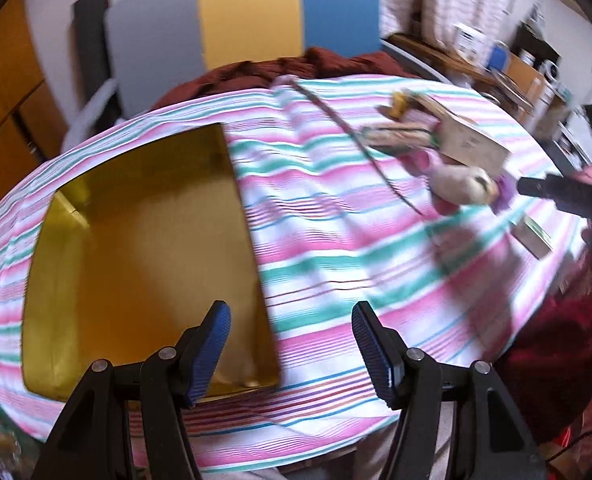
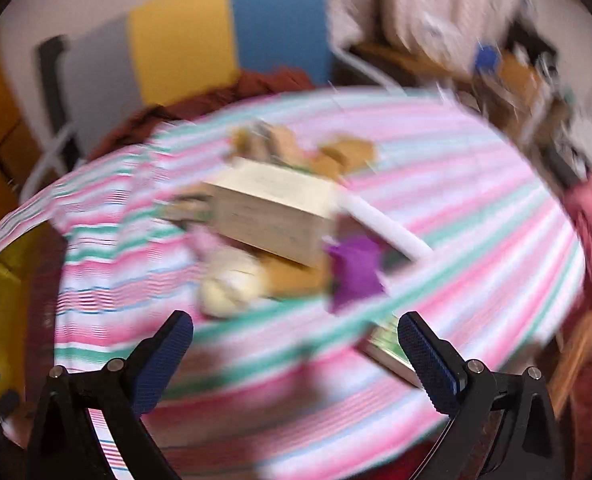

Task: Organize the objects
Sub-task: 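Move both tools from the gold tray toward the pile of items, then grasp the beige knit bundle with the left tool, then lift the knit bundle with the left tool while the right tool grasps the pink roller, then place the knit bundle and pink roller into the gold tray with both tools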

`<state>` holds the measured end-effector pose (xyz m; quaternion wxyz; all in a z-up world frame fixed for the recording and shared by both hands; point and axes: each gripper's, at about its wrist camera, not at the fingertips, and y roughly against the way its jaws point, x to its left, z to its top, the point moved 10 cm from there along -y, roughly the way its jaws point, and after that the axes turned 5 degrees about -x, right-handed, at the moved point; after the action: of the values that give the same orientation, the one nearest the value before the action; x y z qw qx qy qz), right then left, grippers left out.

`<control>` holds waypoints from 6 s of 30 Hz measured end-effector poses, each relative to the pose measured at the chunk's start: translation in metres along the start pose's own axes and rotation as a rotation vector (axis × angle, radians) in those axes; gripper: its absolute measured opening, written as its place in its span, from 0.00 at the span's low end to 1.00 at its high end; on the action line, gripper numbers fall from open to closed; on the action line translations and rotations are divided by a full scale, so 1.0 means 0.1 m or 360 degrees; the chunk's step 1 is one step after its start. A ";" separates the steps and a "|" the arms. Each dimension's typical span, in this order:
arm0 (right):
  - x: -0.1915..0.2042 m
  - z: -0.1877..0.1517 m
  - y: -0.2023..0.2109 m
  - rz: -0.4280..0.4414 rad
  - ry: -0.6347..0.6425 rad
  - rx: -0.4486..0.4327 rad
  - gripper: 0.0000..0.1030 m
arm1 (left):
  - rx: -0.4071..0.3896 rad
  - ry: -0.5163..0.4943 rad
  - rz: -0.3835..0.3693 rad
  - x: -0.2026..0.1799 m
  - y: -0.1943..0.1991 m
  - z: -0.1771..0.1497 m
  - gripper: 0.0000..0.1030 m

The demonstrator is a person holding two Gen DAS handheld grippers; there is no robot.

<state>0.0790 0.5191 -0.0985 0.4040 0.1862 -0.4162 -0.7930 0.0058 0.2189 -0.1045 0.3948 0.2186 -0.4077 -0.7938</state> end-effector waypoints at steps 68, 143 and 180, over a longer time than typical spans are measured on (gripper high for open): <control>-0.66 -0.60 -0.15 0.0447 -0.0298 0.0303 0.41 | -0.0087 -0.0033 -0.0754 -1.40 -0.99 0.48 0.55; 1.75 -0.29 -0.03 0.0749 -0.0045 0.0154 0.32 | -0.0450 -0.0051 -0.0708 -0.66 -0.03 -0.07 0.50; 4.02 -1.06 0.70 0.1131 0.0535 0.0157 0.77 | -0.0580 0.0861 0.0282 2.65 0.50 -0.44 0.79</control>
<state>-0.0627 0.1225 -0.0875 0.7063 0.1769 -0.4203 -0.5415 -0.0996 -0.0335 -0.0952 0.5887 0.3110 -0.1570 -0.7295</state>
